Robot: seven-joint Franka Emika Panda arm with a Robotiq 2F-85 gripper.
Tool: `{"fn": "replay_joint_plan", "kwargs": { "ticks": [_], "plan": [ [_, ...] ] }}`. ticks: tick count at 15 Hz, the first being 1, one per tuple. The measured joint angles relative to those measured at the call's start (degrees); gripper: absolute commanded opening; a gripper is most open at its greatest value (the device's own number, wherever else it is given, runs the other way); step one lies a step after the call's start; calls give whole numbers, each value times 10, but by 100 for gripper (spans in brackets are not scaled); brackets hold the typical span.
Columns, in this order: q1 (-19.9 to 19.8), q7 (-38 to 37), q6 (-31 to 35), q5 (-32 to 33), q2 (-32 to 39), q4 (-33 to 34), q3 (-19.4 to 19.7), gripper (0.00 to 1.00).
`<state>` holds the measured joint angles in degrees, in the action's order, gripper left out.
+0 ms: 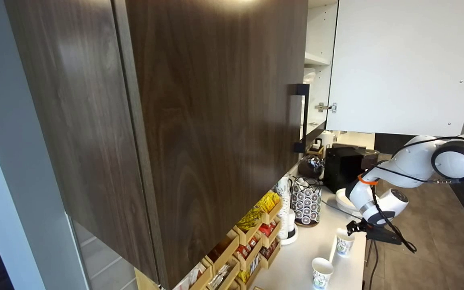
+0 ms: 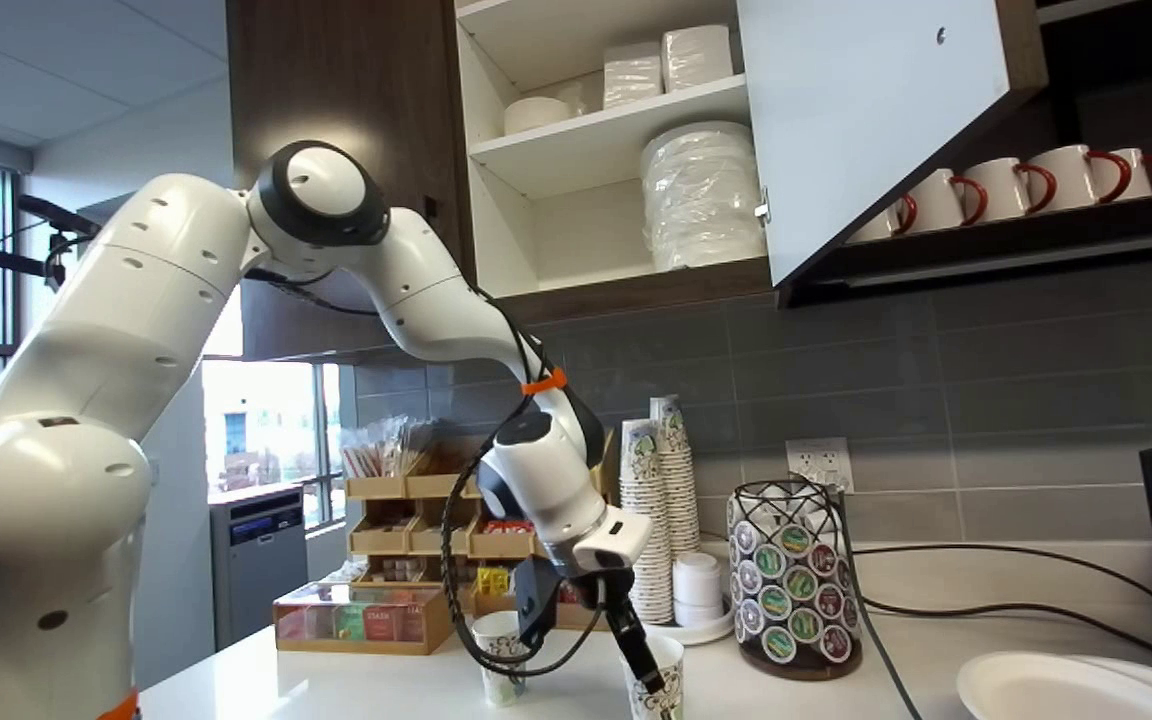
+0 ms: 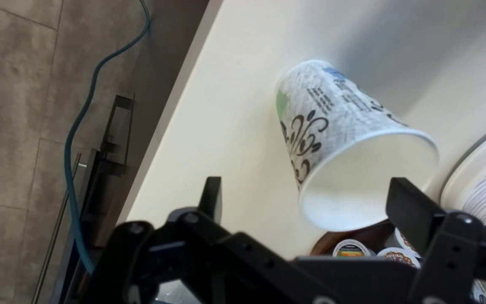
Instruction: Take the cup out of the cupboard then put the other one in
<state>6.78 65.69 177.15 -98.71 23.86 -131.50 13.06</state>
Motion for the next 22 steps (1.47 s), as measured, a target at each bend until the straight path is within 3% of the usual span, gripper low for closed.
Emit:
{"fn": "replay_joint_plan", "kwargs": {
  "ticks": [2,3,4,13,15,22],
  "plan": [
    [-5,-19,-13,2,15,12,0,100],
    [-7,-26,-19,2,21,19,0,91],
    [-9,-33,-23,3,25,25,0,75],
    [-18,-111,-58,51,58,48,0,5],
    [-22,-125,-72,61,58,49,0,0],
    [-49,-140,-162,71,25,49,11,1]
  ]
}}
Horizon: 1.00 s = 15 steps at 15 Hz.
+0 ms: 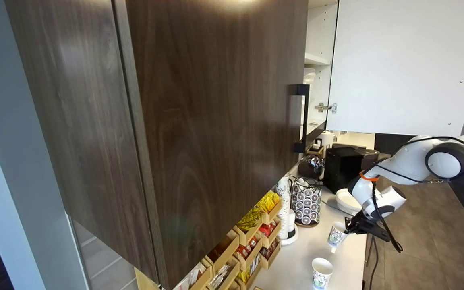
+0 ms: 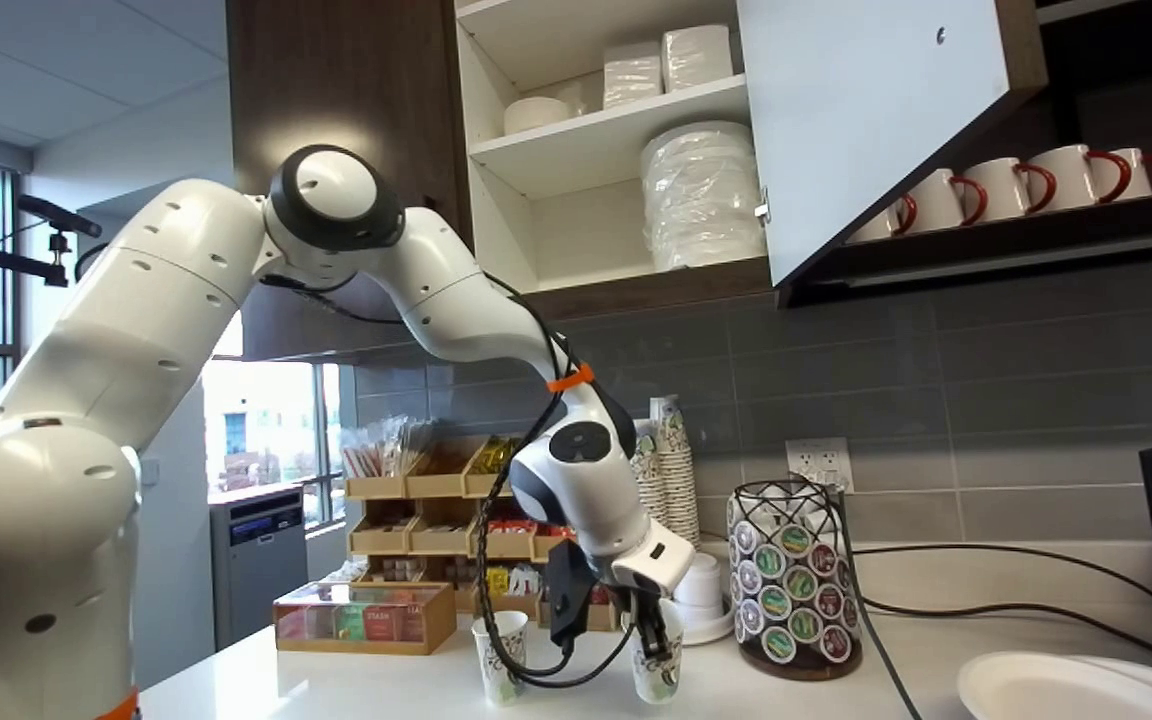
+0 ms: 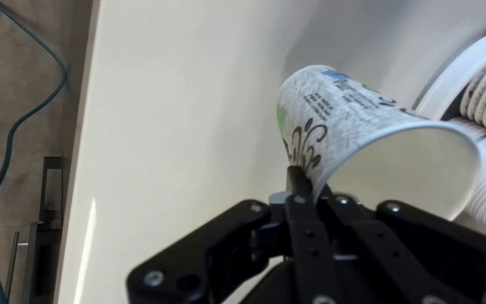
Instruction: Take the cup out of the cupboard then put the other one in
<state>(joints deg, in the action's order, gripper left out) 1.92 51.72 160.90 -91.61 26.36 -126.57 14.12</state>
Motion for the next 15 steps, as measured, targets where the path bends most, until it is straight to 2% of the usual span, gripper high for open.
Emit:
{"fn": "replay_joint_plan", "kwargs": {
  "ticks": [3,7,13,15],
  "plan": [
    [-3,3,-6,4,-44,-10,8,1],
    [1,3,-5,40,-145,-46,11,1],
    [27,-52,20,190,-294,-101,-7,4],
    [35,-68,33,213,-319,-108,-17,4]
  ]
}}
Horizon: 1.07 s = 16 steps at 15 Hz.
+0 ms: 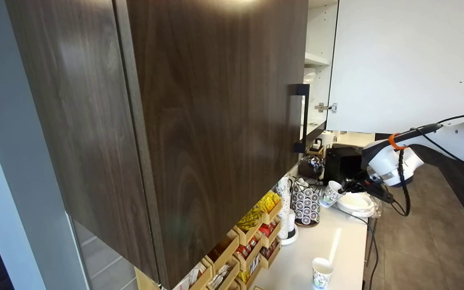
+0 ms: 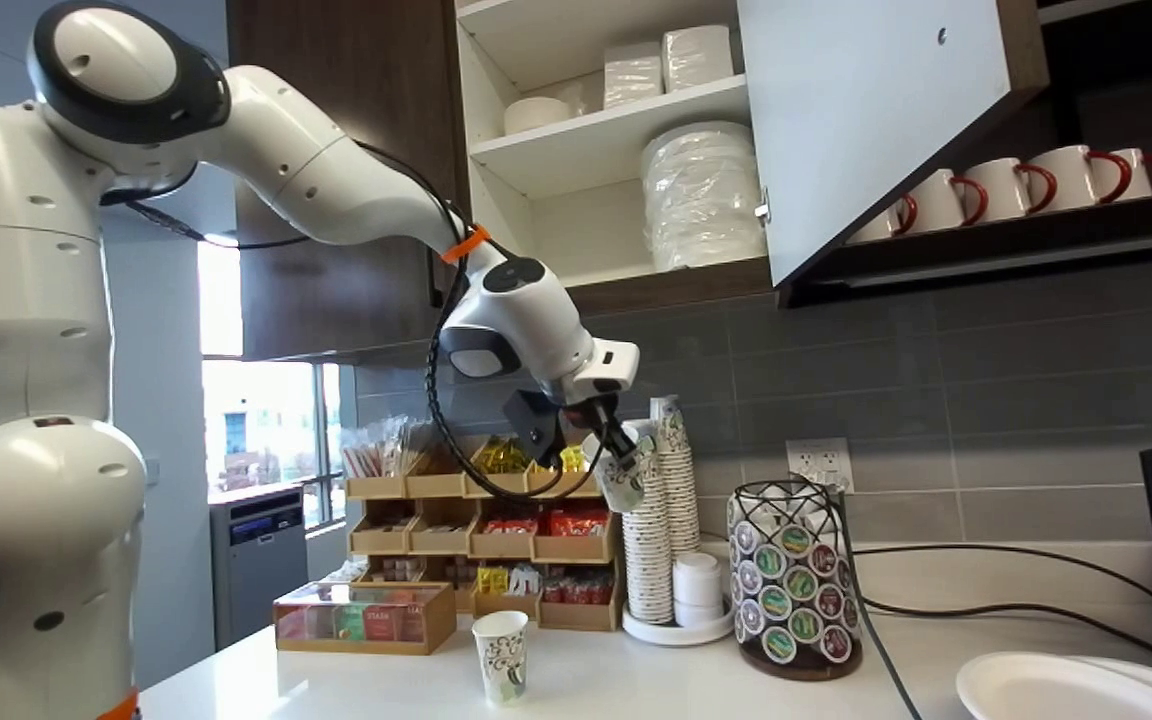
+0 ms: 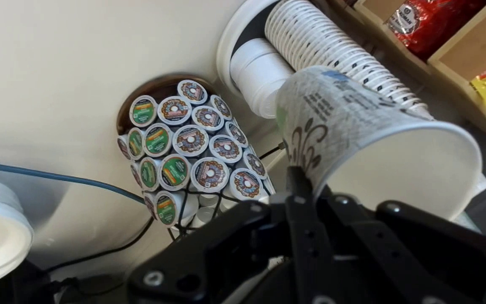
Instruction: Take the cup out of the cupboard then put the other one in
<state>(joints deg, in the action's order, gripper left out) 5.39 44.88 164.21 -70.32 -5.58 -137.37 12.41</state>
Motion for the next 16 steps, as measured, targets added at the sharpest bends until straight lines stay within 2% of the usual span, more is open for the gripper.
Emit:
{"fn": "replay_joint_plan", "kwargs": {
  "ticks": [7,11,16],
  "plan": [
    [1,3,0,7,-15,5,-3,1],
    [0,1,-10,60,-75,32,-7,1],
    [-12,-25,-79,153,-152,46,-9,1]
  ]
}}
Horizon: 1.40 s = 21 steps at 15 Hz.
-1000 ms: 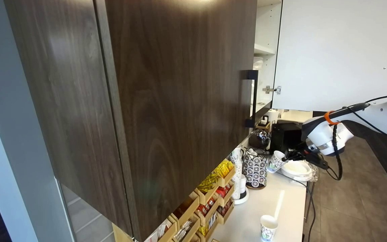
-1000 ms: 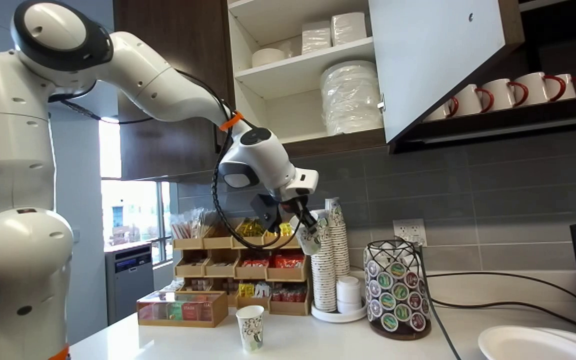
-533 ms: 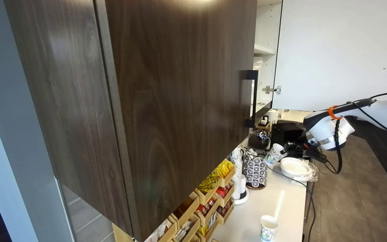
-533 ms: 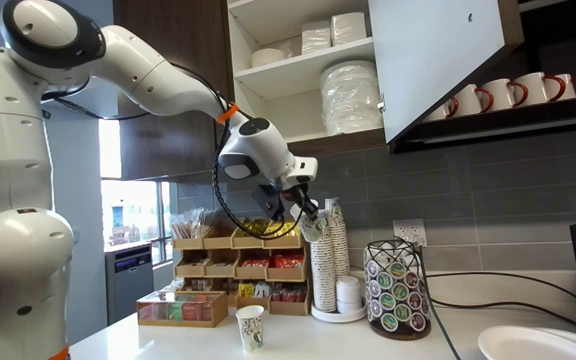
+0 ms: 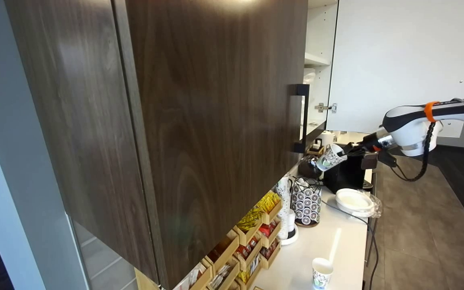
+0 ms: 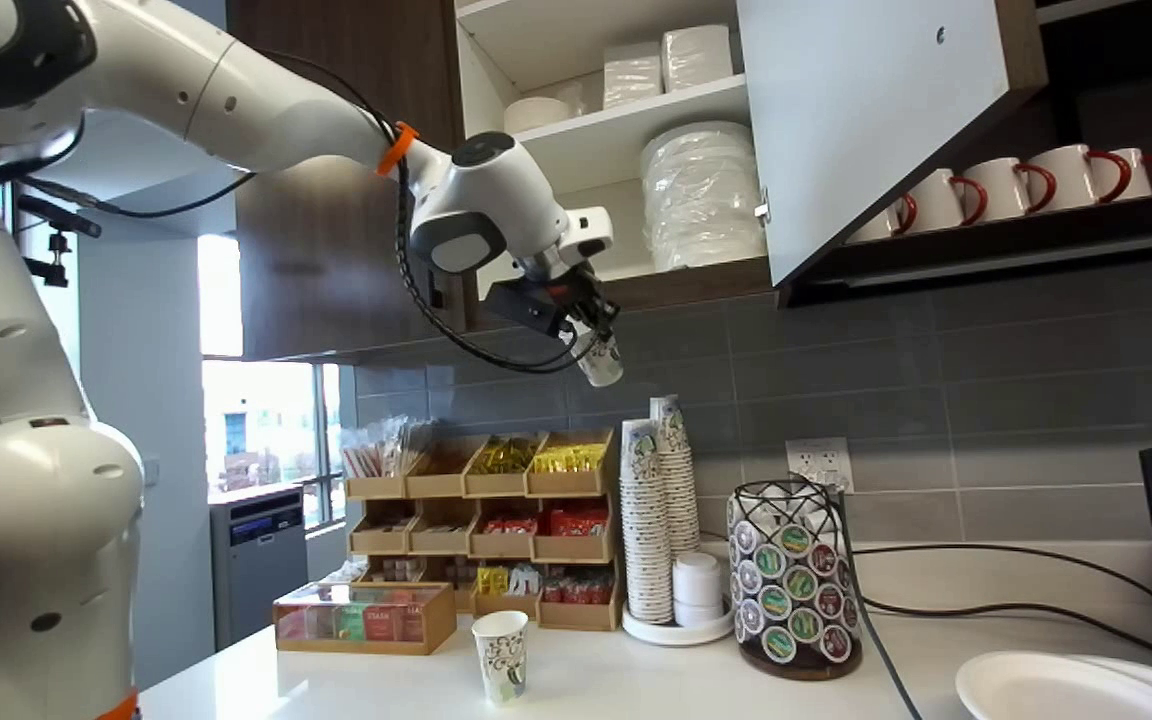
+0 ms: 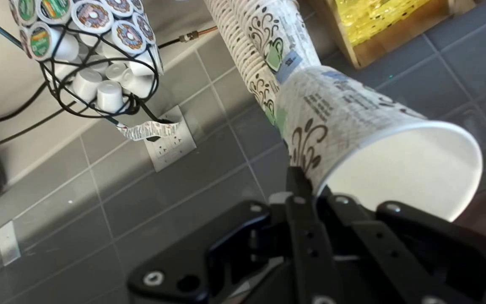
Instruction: Take the cup out of the cupboard then put the other one in
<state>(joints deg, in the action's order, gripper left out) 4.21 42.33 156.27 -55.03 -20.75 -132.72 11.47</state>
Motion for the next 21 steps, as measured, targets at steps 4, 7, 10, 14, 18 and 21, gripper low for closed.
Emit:
{"fn": "replay_joint_plan", "kwargs": {
  "ticks": [4,7,10,14,18,21],
  "plan": [
    [-9,-29,-69,63,-42,28,-6,1],
    [-8,-43,-121,94,-66,59,-9,1],
    [-5,-53,-156,112,-83,89,-13,4],
    [-5,-53,-156,112,-77,88,-11,1],
    [1,-52,-156,111,-76,96,-11,1],
    [26,-53,-156,106,-76,137,-15,1]
  ]
}}
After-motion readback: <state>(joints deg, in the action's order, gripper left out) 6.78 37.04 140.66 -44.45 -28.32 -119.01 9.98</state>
